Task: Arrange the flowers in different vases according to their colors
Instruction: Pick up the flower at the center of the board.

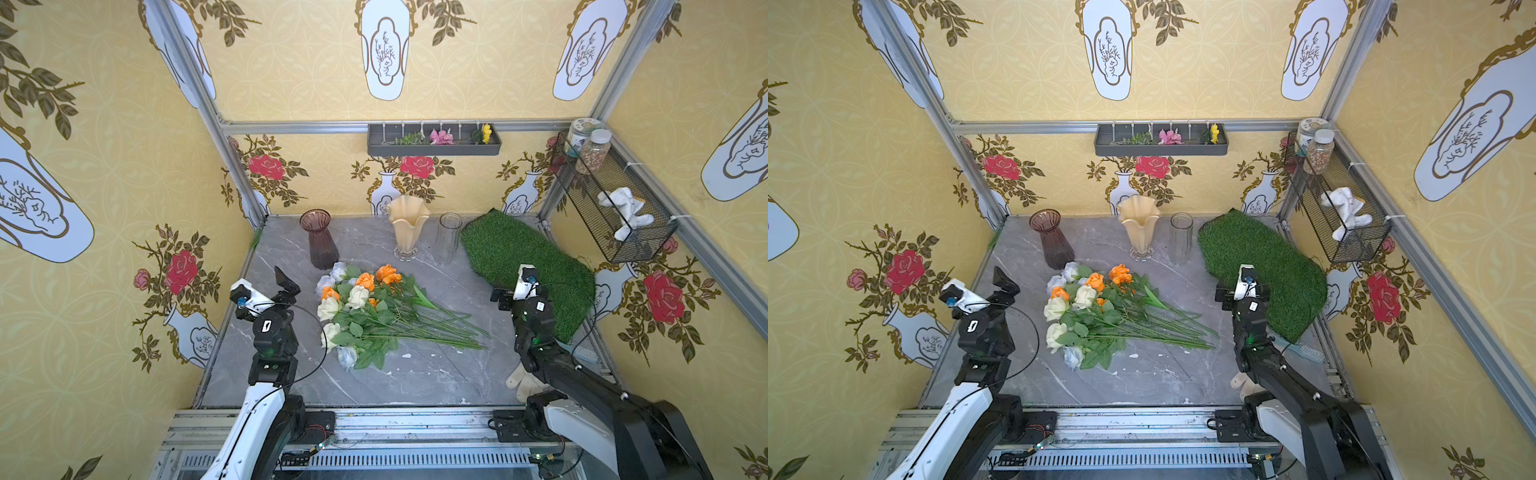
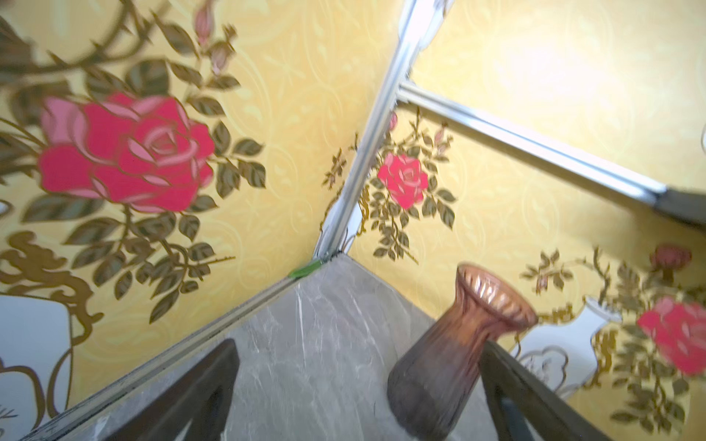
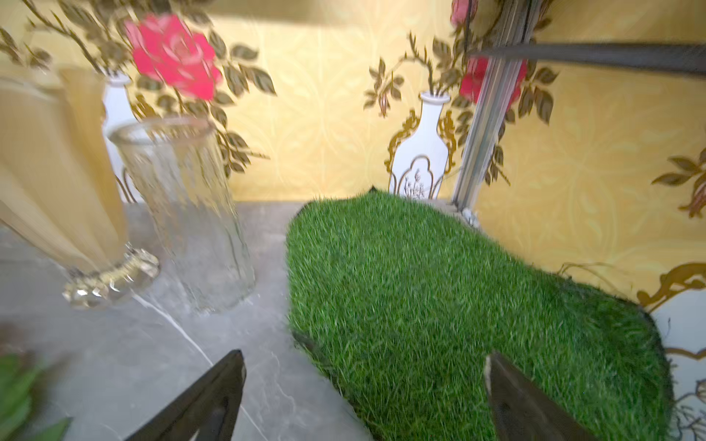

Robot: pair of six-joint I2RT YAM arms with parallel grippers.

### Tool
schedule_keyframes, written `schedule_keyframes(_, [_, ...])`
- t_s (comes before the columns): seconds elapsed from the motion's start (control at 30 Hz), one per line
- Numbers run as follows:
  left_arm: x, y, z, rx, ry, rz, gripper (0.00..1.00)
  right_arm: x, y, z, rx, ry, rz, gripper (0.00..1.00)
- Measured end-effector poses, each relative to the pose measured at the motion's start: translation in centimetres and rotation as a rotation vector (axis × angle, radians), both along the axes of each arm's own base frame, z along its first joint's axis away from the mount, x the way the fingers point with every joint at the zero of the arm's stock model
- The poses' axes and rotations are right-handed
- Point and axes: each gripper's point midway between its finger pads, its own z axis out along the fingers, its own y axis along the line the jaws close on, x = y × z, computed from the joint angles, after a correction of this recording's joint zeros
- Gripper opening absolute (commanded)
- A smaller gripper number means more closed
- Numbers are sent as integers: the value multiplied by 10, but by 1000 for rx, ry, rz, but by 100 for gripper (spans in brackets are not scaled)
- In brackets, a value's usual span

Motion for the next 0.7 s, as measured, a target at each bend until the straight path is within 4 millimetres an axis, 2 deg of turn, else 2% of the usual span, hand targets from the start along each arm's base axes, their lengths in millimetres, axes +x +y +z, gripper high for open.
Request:
schedule_keyframes(0.13, [-9,13,14,-105,119,93,100,-14,4,69,202,-85,28,97])
schedule_keyframes(0.2, [-17,17,16,-162,186,134,100,-18,4,86,310,-59,22,97])
schedule_keyframes(0.23, [-21,17,19,-191,207,144,100,-18,4,88,353,-24,14,97])
schedule_keyframes(0.3, [-31,15,27,-251,236,142,100,-16,12,82,380,80,46,97])
schedule_keyframes(0.37, [-37,3,37,-291,266,60,100,-11,29,76,410,202,119,97])
schedule_keyframes(0.5, [-41,-37,47,-323,302,-203,100,-5,88,57,450,475,347,99])
schedule_keyframes(0.6, [-53,-55,35,-348,339,-307,100,-23,138,27,428,688,478,91])
schedule_keyframes(0.63, [-57,-57,31,-353,361,-317,100,-36,162,13,390,770,530,87])
schedule_keyframes(0.7, [-57,-65,20,-373,417,-353,100,-55,192,-7,334,875,599,82])
